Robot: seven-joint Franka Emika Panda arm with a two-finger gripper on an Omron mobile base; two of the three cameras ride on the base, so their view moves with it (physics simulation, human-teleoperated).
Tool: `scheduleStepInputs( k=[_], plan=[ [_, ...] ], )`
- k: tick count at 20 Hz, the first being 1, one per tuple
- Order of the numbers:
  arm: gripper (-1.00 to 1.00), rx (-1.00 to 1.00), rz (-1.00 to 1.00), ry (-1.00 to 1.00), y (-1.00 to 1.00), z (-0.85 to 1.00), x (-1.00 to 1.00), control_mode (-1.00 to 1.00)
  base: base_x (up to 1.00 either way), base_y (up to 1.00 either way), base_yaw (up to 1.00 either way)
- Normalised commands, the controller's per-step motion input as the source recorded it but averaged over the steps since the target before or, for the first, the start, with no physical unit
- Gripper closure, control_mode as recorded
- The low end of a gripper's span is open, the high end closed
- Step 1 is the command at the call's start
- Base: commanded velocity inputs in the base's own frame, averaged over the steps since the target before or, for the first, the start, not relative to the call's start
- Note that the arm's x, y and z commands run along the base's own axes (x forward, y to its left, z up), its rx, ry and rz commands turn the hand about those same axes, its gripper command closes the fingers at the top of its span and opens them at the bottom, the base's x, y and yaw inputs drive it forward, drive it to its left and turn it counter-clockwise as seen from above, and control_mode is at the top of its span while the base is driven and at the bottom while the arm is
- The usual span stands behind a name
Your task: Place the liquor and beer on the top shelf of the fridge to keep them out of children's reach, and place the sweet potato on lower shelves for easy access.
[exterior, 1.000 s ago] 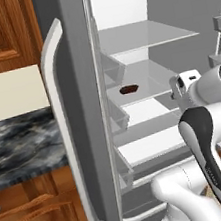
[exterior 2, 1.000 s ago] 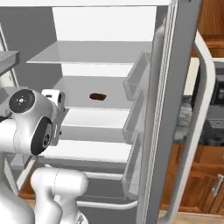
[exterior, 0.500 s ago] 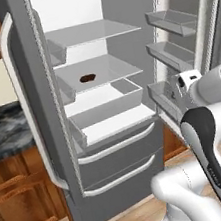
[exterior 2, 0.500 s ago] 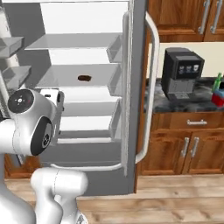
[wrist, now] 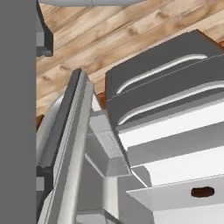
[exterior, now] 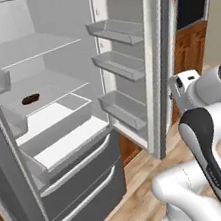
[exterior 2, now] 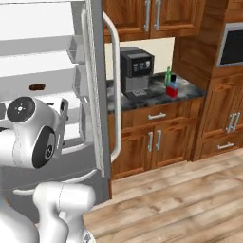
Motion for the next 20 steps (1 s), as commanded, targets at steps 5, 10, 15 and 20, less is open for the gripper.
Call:
scheduleStepInputs(
  k=[5,10,15,20],
  plan=[
    [-1.0,0.0,0.0,0.0,0.0,0.0,0.0,1.0,0.21,-0.57,-0.54],
    [-1.0,0.0,0.0,0.0,0.0,0.0,0.0,1.0,0.47,-0.6,-0.47],
    [-1.0,0.0,0.0,0.0,0.0,0.0,0.0,1.0,0.68,-0.51,-0.34],
    [-1.0,0.0,0.0,0.0,0.0,0.0,0.0,1.0,0.76,-0.31,0.03]
  ],
)
